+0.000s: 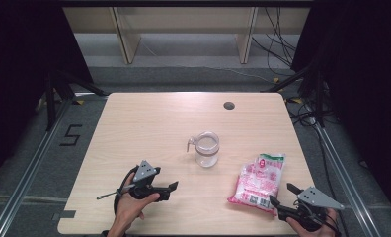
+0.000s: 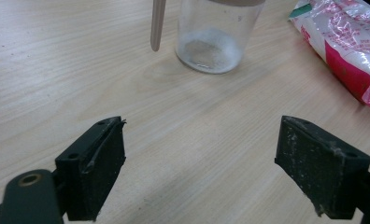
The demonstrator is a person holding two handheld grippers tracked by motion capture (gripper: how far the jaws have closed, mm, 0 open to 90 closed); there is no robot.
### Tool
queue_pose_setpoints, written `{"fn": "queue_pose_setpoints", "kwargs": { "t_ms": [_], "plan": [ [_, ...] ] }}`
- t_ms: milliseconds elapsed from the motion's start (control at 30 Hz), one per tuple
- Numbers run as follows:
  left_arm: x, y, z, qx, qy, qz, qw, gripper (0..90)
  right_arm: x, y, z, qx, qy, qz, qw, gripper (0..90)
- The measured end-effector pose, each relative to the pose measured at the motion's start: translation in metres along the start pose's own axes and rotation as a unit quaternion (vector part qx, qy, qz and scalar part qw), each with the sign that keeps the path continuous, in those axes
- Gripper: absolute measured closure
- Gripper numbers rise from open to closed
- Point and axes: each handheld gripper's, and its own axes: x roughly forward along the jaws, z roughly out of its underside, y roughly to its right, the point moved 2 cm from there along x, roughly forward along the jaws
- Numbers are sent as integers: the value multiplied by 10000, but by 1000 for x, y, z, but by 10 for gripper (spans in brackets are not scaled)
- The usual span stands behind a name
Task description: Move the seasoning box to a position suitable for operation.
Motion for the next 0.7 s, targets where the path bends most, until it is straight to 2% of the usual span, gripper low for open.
{"fn": "queue_pose_setpoints", "kwargs": {
  "t_ms": [33,67,200,267,333,400,433,467,500,567,700],
  "plan": [
    [0,0,0,-30,25,-13,10000,149,0,0,0,0,5,-2,10000,256],
    [0,0,0,-30,25,-13,10000,150,1,2,0,-113,58,12,9999,255],
    [5,-5,-3,7,29,-10,10000,167,0,0,0,-10,6,-18,10000,252],
    [7,-7,-4,-12,22,-23,10000,187,2,3,0,-185,59,-36,9998,252],
    [8,-7,-4,-48,37,-33,10000,188,3,3,0,-193,59,-17,9998,252],
    [10,-8,-6,0,13,-18,10000,191,2,3,-1,-144,54,-73,9999,252],
    [12,-7,-8,4,37,-34,10000,191,2,2,0,-97,52,-27,9999,252],
    [13,-7,-9,36,70,-17,10000,191,2,4,-1,-247,101,4,9996,249],
    [14,-7,-11,44,77,-9,10000,191,2,3,0,-176,72,-19,9998,248],
    [18,-8,-15,97,76,-55,9999,192,3,4,-1,-232,105,1,9997,248],
    [27,-11,-24,115,122,-99,9998,224,2,3,0,-147,102,-52,9998,245]
  ]
}}
